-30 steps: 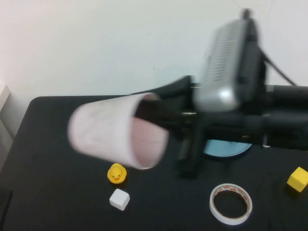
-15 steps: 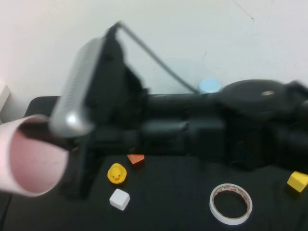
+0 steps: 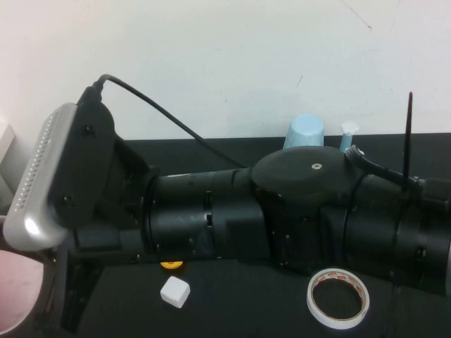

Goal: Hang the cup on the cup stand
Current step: Adjust the cup with two arms, then place the cup on the cup holder

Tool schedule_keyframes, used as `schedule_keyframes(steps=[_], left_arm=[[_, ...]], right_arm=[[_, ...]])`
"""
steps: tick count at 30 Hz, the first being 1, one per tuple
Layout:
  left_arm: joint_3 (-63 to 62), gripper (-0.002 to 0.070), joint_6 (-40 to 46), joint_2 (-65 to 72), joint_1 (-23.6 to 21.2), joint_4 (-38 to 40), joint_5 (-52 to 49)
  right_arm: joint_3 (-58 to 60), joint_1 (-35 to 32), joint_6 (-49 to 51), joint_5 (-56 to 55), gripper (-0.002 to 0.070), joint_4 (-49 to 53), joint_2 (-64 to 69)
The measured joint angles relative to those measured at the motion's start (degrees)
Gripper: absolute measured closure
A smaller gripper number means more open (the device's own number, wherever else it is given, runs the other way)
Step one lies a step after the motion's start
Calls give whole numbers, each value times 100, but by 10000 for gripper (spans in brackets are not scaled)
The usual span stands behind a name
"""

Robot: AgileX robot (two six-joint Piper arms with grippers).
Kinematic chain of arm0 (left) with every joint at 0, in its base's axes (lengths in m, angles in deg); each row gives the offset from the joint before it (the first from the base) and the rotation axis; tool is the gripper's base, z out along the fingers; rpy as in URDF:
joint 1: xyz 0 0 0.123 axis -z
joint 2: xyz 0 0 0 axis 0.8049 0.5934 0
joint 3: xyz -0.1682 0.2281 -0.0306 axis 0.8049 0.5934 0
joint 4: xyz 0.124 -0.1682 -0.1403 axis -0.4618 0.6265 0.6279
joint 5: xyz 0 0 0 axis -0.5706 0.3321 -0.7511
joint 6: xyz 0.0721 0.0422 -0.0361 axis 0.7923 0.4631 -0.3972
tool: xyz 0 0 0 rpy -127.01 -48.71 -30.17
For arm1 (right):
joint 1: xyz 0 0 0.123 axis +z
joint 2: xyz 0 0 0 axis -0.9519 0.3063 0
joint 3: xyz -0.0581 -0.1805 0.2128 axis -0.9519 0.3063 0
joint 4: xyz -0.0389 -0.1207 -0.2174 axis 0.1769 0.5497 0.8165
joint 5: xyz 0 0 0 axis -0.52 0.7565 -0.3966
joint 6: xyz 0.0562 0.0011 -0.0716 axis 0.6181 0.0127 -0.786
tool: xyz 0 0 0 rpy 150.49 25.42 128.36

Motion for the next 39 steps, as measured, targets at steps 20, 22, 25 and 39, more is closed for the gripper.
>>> schedule_keyframes(steps=[20, 22, 25, 39], left_arm=[[0, 62, 1245, 0, 0, 49, 578], [0, 62, 1663, 0, 0, 63, 732], [0, 62, 2099, 0, 0, 88, 968], [-238, 62, 4153, 4, 0, 161, 1116]], right_arm=[[14, 60, 0, -1152, 353, 89, -301], [24, 60, 0, -1526, 354, 89, -466], [112, 37, 0, -1784, 354, 89, -753], [2806, 37, 14, -1790, 355, 51, -2970]])
